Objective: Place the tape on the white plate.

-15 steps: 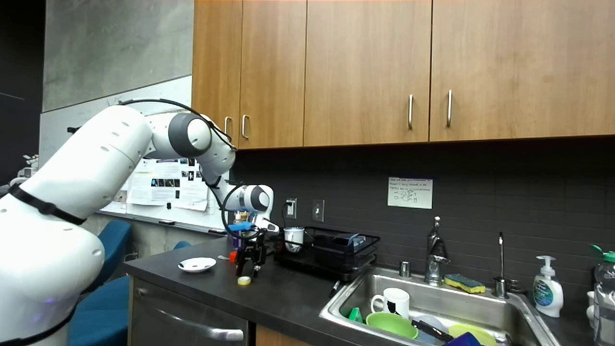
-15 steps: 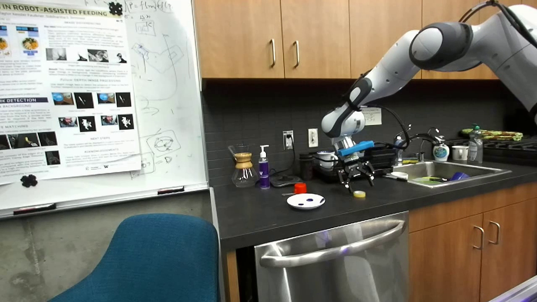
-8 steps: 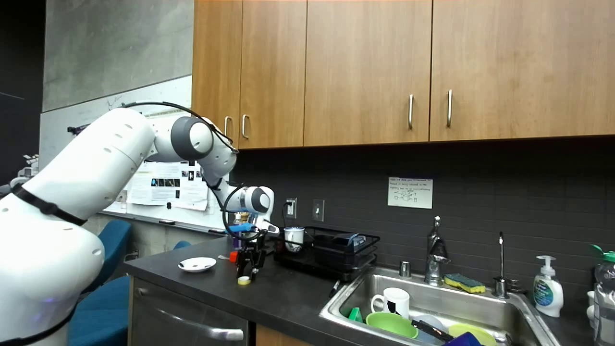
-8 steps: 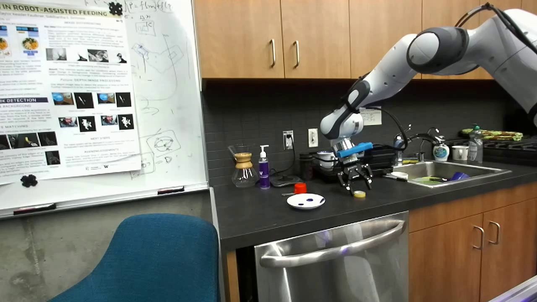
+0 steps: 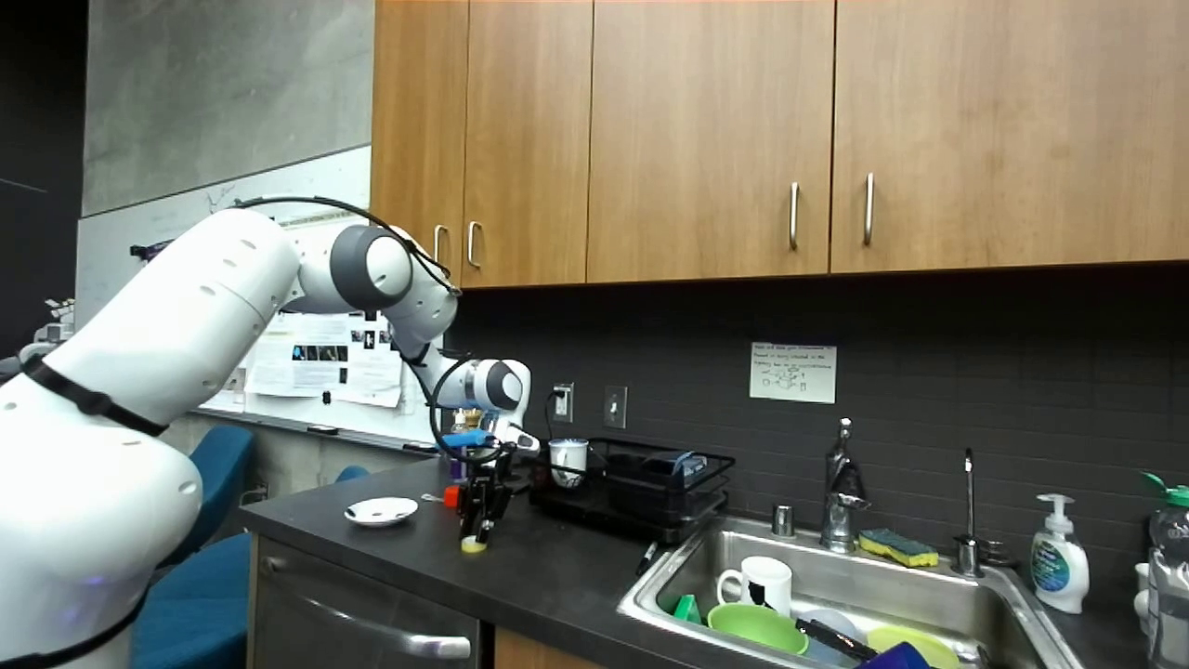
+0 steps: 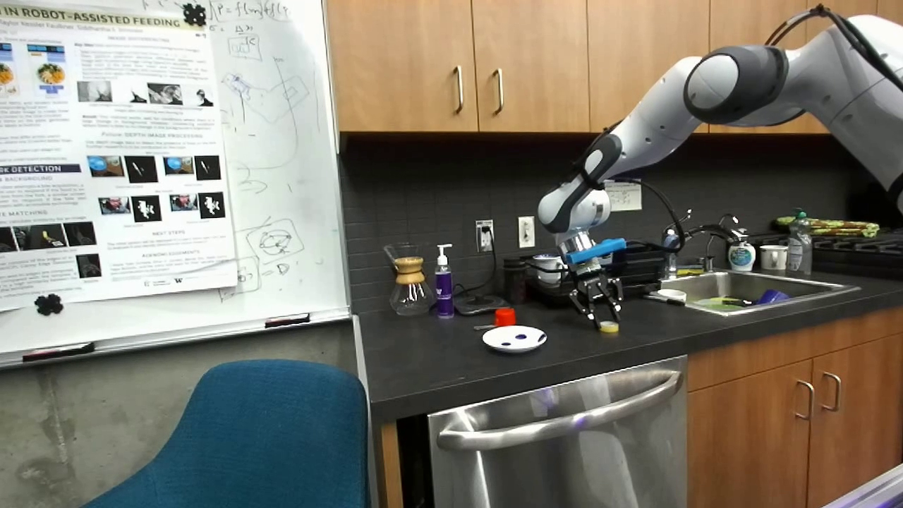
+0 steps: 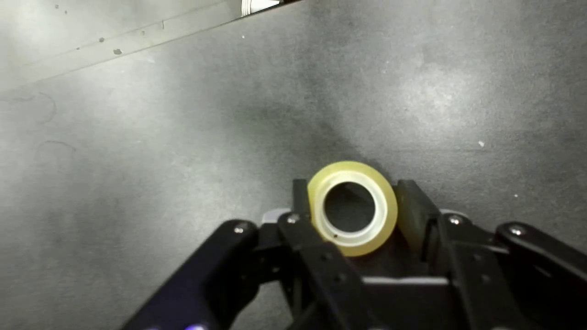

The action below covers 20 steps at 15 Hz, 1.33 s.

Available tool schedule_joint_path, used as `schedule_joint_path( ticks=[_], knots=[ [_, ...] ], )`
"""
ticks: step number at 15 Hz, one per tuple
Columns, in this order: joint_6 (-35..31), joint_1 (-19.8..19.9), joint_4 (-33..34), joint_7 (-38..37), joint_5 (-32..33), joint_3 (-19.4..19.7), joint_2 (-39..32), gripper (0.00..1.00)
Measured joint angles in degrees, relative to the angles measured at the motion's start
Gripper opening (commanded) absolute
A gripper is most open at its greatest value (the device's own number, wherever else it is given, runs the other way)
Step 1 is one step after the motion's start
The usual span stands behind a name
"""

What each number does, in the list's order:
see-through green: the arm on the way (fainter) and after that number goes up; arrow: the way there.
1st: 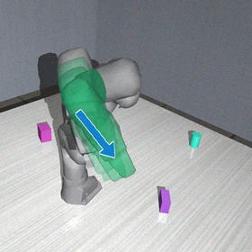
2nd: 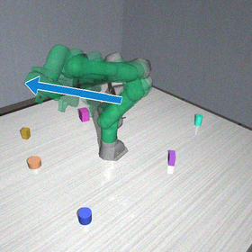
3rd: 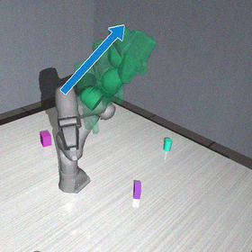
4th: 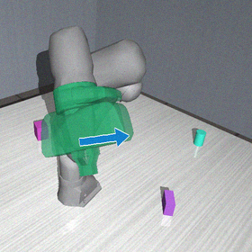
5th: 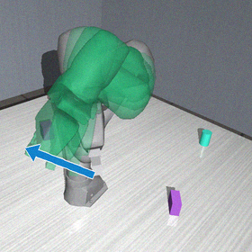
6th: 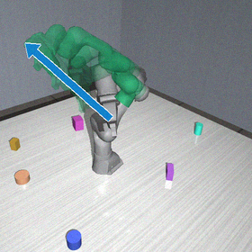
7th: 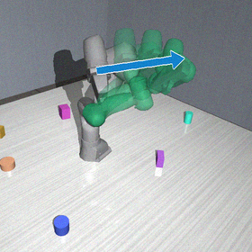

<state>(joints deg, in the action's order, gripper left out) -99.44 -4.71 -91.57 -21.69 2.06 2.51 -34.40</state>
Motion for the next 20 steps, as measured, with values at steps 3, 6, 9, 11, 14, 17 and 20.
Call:
schedule_joint_path(
  ticks=[3, 6, 9, 11, 14, 17, 20],
  knots=[
    [0.25, 0.01, 0.00, 0.00, 0.00, 0.01, 0.00, 0.25],
    [0.59, -0.04, 0.00, -0.02, 0.00, 0.01, 0.01, 0.25],
    [1.25, -0.37, 0.00, -0.08, 0.10, 0.01, 0.24, 0.25],
    [2.02, -0.78, -0.01, -0.11, 0.20, 0.00, 0.86, 0.25],
    [3.57, -1.48, -0.15, -0.14, 0.35, -0.03, 2.54, 0.25],
    [5.52, -2.34, -0.52, -0.16, 1.09, -0.22, 4.56, 0.25],
    [7.77, -3.53, -0.61, -0.24, 1.93, -0.90, 5.97, 0.25]
  ],
)
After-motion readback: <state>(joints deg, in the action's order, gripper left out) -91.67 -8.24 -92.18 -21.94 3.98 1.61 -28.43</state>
